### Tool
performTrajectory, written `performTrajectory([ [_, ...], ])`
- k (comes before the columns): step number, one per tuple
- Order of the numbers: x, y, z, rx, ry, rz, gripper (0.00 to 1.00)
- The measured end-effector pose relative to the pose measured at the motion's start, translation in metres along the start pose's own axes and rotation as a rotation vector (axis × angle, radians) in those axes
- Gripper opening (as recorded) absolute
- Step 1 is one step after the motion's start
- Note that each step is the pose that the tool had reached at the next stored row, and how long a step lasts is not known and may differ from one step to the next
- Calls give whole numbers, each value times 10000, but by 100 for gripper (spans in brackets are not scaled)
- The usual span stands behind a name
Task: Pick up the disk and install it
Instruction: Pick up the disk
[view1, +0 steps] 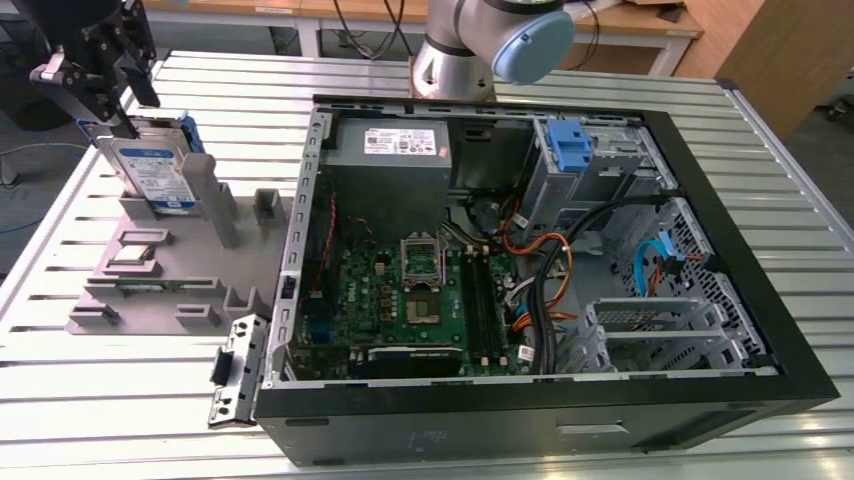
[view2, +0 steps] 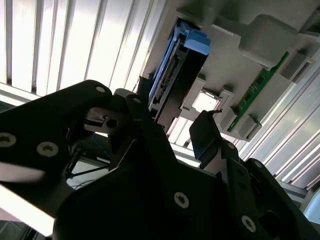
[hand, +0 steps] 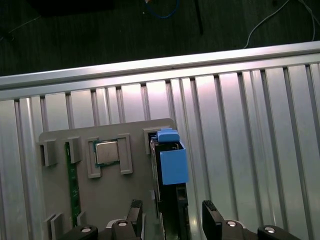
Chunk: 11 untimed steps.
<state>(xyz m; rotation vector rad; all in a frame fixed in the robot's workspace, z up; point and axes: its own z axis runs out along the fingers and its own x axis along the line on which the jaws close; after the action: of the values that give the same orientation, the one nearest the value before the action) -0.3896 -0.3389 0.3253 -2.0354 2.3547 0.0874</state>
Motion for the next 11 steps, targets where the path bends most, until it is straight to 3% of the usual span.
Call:
performTrajectory([
  [11,1,0,16,3,-1,-1,59],
])
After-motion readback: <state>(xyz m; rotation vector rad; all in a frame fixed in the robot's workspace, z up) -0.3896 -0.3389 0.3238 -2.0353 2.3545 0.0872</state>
